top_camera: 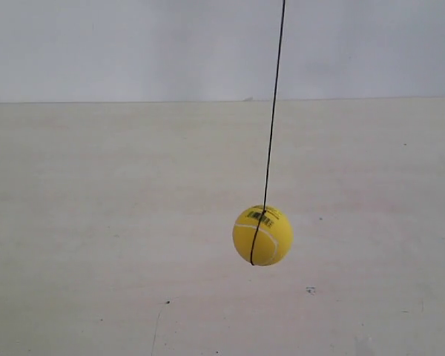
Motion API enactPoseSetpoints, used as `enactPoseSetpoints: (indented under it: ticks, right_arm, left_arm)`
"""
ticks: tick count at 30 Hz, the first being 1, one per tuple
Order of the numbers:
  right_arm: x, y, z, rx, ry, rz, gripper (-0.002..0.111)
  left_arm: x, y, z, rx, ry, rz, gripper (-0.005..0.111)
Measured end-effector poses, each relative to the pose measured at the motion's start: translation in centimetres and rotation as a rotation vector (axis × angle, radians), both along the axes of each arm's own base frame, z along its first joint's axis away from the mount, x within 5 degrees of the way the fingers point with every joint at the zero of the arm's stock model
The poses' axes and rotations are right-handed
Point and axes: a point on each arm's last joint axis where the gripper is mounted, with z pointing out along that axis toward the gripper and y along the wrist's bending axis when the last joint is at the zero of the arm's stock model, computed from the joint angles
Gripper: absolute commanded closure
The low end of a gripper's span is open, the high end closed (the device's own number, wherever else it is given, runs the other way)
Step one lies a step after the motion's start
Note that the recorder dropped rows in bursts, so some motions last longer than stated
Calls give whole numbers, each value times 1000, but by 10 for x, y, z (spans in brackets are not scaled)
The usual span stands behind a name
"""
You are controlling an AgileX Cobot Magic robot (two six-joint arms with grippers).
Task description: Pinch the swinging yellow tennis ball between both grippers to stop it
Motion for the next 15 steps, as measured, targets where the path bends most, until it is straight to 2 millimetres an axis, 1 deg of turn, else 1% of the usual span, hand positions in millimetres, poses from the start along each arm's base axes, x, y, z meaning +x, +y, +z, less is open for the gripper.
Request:
enactPoseSetpoints:
  ticks: [6,12,15]
  right_arm:
    - [-10,-3,-5,-1,24,-35,108]
    - [-13,-5,-23,52,206,-63,108]
    - [-13,-5,-28,79,256,-74,108]
  left_arm:
    - [0,0,0,0,0,0,102]
    - [0,0,0,0,0,0,102]
    - [0,0,0,0,0,0,102]
